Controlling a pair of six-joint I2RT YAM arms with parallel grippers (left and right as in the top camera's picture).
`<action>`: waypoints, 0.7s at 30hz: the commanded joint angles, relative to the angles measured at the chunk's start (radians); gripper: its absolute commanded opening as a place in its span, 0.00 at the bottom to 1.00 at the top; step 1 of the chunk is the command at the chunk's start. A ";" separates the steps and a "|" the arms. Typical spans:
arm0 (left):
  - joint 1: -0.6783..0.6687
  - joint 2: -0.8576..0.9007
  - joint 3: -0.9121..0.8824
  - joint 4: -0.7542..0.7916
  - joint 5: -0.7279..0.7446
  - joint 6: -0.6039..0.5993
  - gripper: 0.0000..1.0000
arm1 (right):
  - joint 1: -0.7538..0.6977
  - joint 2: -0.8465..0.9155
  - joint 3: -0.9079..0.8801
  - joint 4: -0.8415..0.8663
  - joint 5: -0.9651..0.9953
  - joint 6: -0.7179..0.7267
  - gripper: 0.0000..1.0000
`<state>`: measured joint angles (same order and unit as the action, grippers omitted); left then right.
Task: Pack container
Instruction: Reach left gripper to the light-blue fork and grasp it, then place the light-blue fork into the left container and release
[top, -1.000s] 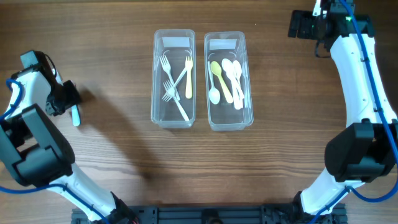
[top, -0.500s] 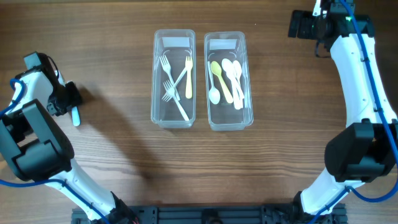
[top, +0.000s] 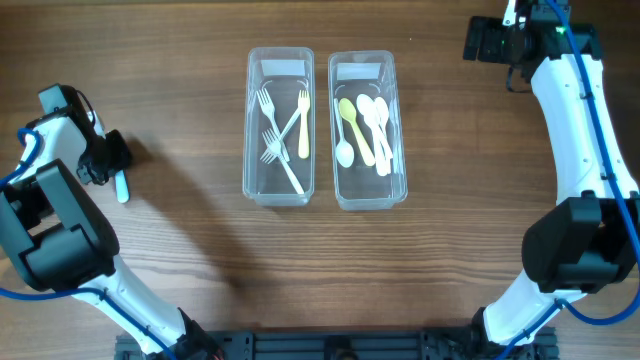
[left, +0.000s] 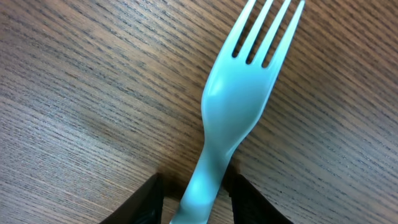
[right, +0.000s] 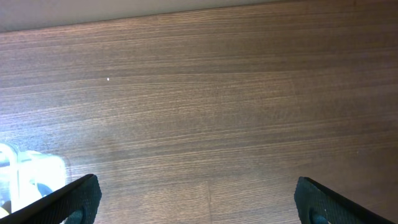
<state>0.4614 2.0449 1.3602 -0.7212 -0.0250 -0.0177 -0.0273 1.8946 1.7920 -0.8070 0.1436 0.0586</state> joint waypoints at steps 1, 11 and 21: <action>0.005 0.031 -0.020 0.000 0.043 0.010 0.23 | 0.002 0.000 0.000 0.003 0.017 -0.006 1.00; -0.004 -0.006 0.128 -0.112 0.043 0.009 0.04 | 0.002 0.000 0.000 0.003 0.017 -0.006 1.00; -0.266 -0.100 0.416 -0.238 0.281 -0.127 0.04 | 0.002 0.000 0.000 0.003 0.017 -0.006 1.00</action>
<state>0.3038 1.9953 1.7252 -0.9516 0.1276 -0.0601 -0.0273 1.8946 1.7920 -0.8074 0.1436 0.0586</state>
